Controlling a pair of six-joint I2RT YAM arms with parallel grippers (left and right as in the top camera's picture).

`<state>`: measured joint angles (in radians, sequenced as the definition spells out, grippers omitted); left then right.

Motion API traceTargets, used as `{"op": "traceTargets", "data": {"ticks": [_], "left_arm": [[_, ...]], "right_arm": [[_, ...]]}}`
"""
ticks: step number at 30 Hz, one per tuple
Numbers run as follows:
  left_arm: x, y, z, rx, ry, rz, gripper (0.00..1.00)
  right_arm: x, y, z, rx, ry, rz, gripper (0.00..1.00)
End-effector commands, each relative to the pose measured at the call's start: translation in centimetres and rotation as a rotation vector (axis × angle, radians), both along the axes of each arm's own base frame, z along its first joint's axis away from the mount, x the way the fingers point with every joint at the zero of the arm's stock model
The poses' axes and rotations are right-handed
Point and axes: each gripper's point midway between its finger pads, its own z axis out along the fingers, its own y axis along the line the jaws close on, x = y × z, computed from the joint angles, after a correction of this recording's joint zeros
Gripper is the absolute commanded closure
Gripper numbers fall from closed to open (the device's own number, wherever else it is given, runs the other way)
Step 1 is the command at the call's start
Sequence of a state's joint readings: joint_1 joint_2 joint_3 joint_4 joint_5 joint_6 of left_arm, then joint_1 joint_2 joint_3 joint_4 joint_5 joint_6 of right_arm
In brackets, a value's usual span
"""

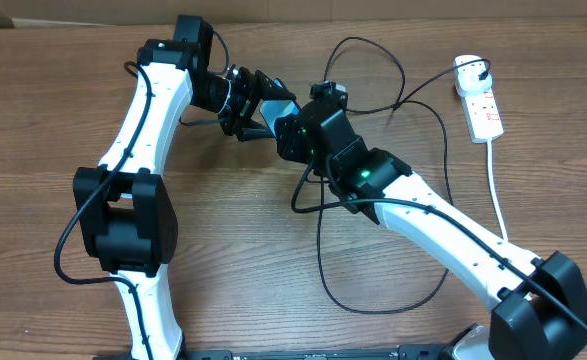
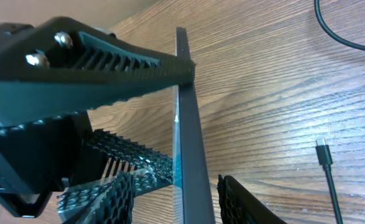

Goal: Plug charger to phone and switch on socket
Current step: 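Lift the phone and pass it into the right gripper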

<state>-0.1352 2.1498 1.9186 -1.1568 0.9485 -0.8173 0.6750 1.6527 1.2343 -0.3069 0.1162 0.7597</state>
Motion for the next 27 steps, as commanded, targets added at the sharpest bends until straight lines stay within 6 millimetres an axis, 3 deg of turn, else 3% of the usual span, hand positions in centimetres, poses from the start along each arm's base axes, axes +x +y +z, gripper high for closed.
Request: {"op": "traceTargets", "data": {"ticks": [1,7,27], "left_arm": [[0.26,-0.62,1.98,-0.069,-0.010,-0.002,0.46],[0.25,-0.64,1.99,-0.069,-0.007,-0.001,0.45],[0.34,-0.62,1.96,-0.066,-0.012,0.000,0.44]], "right_arm": [[0.70,0.11,0.27,-0.013,-0.023,-0.019,0.60],[0.85,-0.10,0.26,-0.020,-0.028,-0.031,0.72],[0.93,-0.01,0.40,-0.012,-0.032,-0.033,0.89]]}}
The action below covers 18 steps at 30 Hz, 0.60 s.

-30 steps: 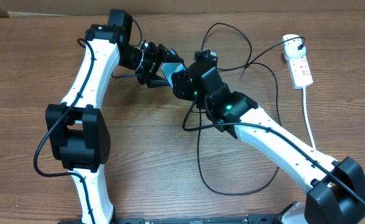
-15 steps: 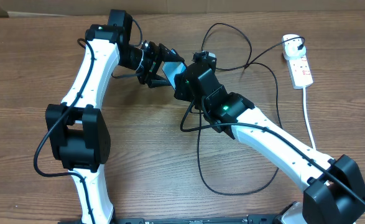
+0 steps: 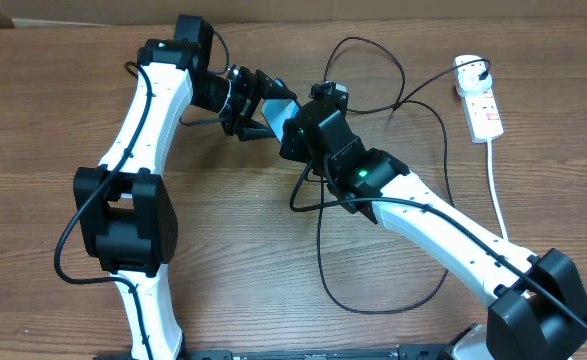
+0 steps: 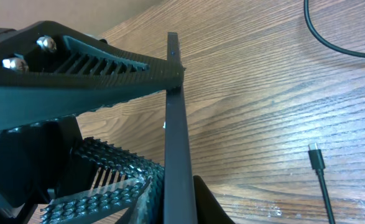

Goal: Plug charger to phone and switch on socket
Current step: 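Lift the phone and pass it into the right gripper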

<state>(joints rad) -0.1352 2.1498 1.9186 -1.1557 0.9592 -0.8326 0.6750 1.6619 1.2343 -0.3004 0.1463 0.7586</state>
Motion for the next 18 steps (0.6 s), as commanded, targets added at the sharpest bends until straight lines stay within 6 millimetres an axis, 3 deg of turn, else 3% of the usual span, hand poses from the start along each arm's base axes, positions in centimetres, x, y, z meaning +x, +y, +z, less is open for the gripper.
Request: {"op": "traceTargets", "data": {"ticks": [1,13,18], "left_arm": [[0.37,-0.52,1.81,-0.056,-0.025,-0.006,0.44],[0.43,-0.50,1.81,-0.056,-0.029,-0.006,0.42],[0.50,-0.48,1.81,-0.055,-0.033,-0.005,0.36]], "right_arm": [[0.52,0.33,0.67,0.005,-0.022,-0.009,0.91],[0.66,0.45,0.92,0.013,-0.032,-0.009,0.96],[0.74,0.51,1.06,0.017,-0.038,-0.009,0.96]]}}
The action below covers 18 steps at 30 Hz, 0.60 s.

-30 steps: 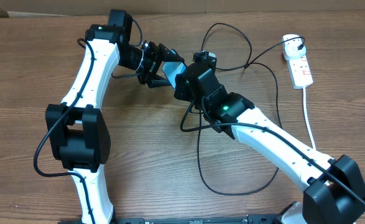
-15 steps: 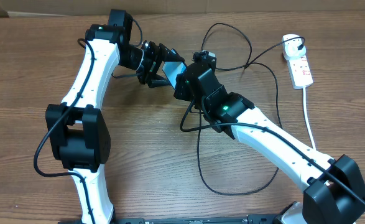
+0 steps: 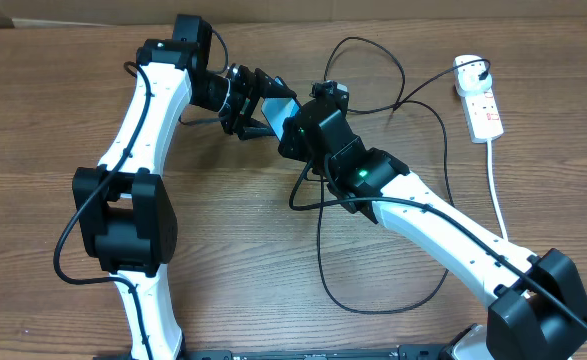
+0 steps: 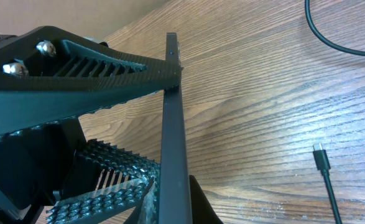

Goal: Plug charger to phone and switch on socket
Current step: 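Lift the phone and pass it into the right gripper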

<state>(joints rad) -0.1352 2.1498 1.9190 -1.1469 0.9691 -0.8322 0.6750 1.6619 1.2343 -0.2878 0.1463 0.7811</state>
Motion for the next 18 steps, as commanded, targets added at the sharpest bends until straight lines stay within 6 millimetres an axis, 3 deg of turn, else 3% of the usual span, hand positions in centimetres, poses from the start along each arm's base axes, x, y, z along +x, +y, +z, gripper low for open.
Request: {"op": "traceTargets", "data": {"ticks": [1,7,18], "left_arm": [[0.4,-0.4,1.6,-0.044,-0.025,-0.003,0.34],[0.5,-0.2,1.4,-0.028,-0.028,0.000,0.18],[1.0,0.8,0.4,0.042,-0.045,0.021,0.00]], "right_arm": [[0.6,0.4,0.8,-0.005,-0.038,0.004,0.96],[0.6,0.4,0.8,-0.006,-0.038,0.004,0.96],[0.6,0.4,0.9,-0.008,-0.041,0.005,0.96]]}}
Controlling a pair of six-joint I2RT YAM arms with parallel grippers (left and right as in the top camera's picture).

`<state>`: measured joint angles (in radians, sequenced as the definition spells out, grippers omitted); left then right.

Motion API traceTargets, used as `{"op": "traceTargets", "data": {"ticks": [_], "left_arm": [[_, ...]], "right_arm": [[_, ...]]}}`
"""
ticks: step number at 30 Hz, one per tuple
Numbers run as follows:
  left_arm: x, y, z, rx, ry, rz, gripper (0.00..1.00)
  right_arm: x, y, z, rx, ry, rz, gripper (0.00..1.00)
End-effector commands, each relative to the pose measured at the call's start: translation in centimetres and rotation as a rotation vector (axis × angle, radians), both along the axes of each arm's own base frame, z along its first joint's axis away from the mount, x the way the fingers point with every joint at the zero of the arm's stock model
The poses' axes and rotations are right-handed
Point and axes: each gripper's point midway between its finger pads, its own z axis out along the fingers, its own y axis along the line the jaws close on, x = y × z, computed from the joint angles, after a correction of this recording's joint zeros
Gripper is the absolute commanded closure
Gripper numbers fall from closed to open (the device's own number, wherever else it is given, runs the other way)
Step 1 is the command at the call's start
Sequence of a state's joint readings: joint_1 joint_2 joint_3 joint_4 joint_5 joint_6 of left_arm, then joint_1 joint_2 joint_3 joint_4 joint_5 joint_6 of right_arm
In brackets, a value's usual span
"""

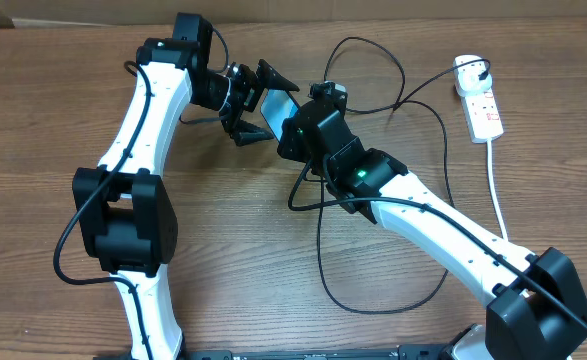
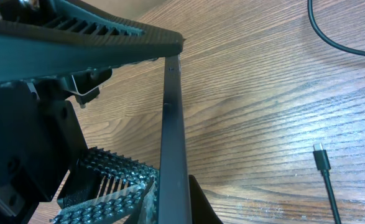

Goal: Plug charger to phone and switch on socket
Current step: 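Lift the phone and pass it into the right gripper, then raise the phone with the right gripper and open the left gripper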

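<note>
The phone [image 1: 276, 104] is held on edge above the table; in the right wrist view it is a dark upright bar [image 2: 171, 124]. My right gripper [image 2: 170, 202] is shut on its lower part, one ribbed finger [image 2: 107, 190] on each face. My left gripper [image 1: 261, 105] is open, its jaws spread either side of the phone, and one finger [image 2: 89, 37] hangs just clear of the phone's top edge. The charger cable's free plug [image 2: 322, 158] lies on the wood. The black cable [image 1: 373, 100] loops to the charger in the white socket strip [image 1: 483, 112].
The cable [image 1: 323, 260] trails in wide loops under and in front of my right arm. The socket strip's white lead [image 1: 495, 190] runs toward the front right. The brown table edge shows along the back.
My left gripper has opened: its finger, which lay on the phone's top edge, now stands clear of it. My right gripper still holds the phone in the same place.
At first my left gripper held the phone on edge, with my right fingers spread around its lower part. My right gripper then shut on the phone, so both held it. Now the left has let go and only the right holds it.
</note>
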<state>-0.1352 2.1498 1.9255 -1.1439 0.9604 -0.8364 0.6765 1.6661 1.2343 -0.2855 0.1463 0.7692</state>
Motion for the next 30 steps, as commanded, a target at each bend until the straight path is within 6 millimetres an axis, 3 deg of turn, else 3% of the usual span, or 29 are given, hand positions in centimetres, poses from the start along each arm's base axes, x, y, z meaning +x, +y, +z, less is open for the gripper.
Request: {"op": "traceTargets", "data": {"ticks": [1,8,15,22,30], "left_arm": [[1.0,1.1,0.2,0.048,-0.044,0.021,0.00],[3.0,4.5,-0.4,0.115,-0.206,0.009,0.00],[4.7,8.5,0.2,0.113,-0.430,-0.053,0.00],[4.6,9.2,3.4,-0.074,-0.645,-0.126,0.00],[3.2,7.8,8.4,-0.373,-0.856,-0.184,0.00]], "right_arm": [[0.7,0.2,1.0,0.001,-0.038,-0.005,0.96],[0.7,-0.3,1.6,0.010,-0.038,-0.010,0.96],[1.5,-2.9,4.6,0.153,-0.010,0.047,0.96],[1.3,-5.2,7.9,0.314,0.007,0.154,0.96],[-0.3,-3.9,10.6,0.473,0.032,0.288,0.96]]}}
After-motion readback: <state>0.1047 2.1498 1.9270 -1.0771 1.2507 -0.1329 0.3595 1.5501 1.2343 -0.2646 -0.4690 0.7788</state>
